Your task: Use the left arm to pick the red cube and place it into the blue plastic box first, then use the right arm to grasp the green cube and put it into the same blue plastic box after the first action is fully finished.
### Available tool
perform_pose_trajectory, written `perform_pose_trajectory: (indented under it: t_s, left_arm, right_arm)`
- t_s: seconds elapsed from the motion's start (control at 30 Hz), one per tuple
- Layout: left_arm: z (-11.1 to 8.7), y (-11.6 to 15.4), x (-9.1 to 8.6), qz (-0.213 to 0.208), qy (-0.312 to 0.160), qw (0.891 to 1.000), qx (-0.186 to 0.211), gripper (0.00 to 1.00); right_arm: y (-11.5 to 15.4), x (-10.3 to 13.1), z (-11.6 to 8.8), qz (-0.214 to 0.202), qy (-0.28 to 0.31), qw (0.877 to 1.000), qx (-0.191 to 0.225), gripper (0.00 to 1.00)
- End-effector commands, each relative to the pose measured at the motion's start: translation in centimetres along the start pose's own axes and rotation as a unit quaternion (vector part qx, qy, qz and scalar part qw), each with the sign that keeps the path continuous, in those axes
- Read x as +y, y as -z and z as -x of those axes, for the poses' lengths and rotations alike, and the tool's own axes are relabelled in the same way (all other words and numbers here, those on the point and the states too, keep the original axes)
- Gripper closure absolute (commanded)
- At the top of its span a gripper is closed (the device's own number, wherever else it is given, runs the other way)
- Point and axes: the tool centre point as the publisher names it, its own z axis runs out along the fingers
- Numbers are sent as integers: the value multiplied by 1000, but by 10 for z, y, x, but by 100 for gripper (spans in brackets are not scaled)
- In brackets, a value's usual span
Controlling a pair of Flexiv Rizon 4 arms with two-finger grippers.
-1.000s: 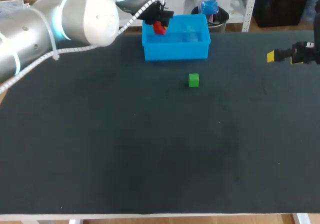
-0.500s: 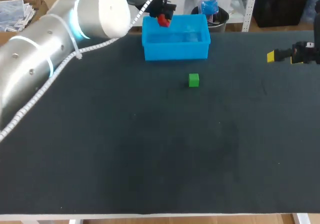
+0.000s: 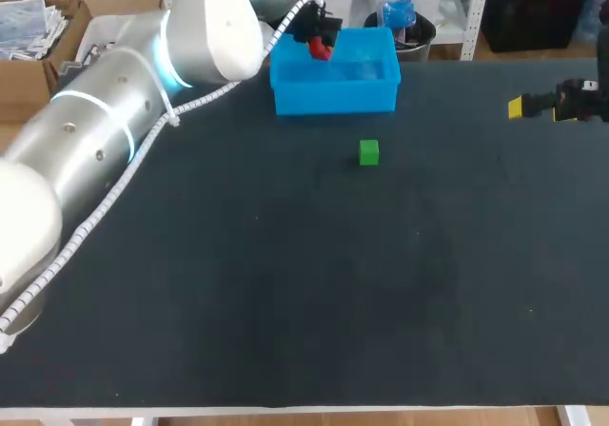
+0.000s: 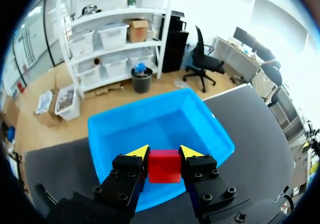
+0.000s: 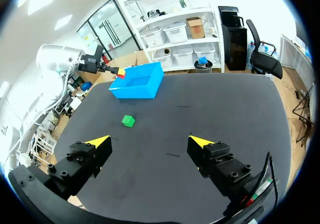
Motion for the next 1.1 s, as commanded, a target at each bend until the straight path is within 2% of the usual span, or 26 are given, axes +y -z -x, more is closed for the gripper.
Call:
perform_pose_trajectory:
  t_s: [0.03, 0.6, 0.63, 0.67, 0.7, 0.77, 0.8, 0.83, 1.1]
  left_arm:
    - [26, -40, 3, -3, 1, 1000, 31, 100]
    - [13, -60, 4, 7, 18, 997, 72, 100]
    - [12, -60, 4, 7, 19, 997, 76, 95]
    - [11, -60, 4, 8, 20, 997, 76, 76]
    - [11, -60, 3, 8, 20, 997, 77, 63]
    - [10, -59, 3, 9, 20, 997, 78, 48]
    - [10, -57, 3, 10, 19, 997, 78, 16]
    - [11, -55, 2, 10, 19, 997, 78, 0]
    - [18, -39, -1, 19, 6, 997, 76, 0]
  right_arm:
    - [-1, 0, 0, -1, 0, 1000, 0, 0]
    - [-1, 0, 0, -1, 0, 1000, 0, 0]
    - [-1, 0, 0, -1, 0, 1000, 0, 0]
    - [-1, 0, 0, -1, 0, 1000, 0, 0]
    - [-1, 0, 0, -1, 0, 1000, 0, 0]
    - [-1, 0, 0, -1, 0, 1000, 0, 0]
    - [-1, 0, 0, -1, 0, 1000, 0, 0]
    - [-1, 0, 0, -1, 0, 1000, 0, 0]
    - [-1, 0, 0, -1, 0, 1000, 0, 0]
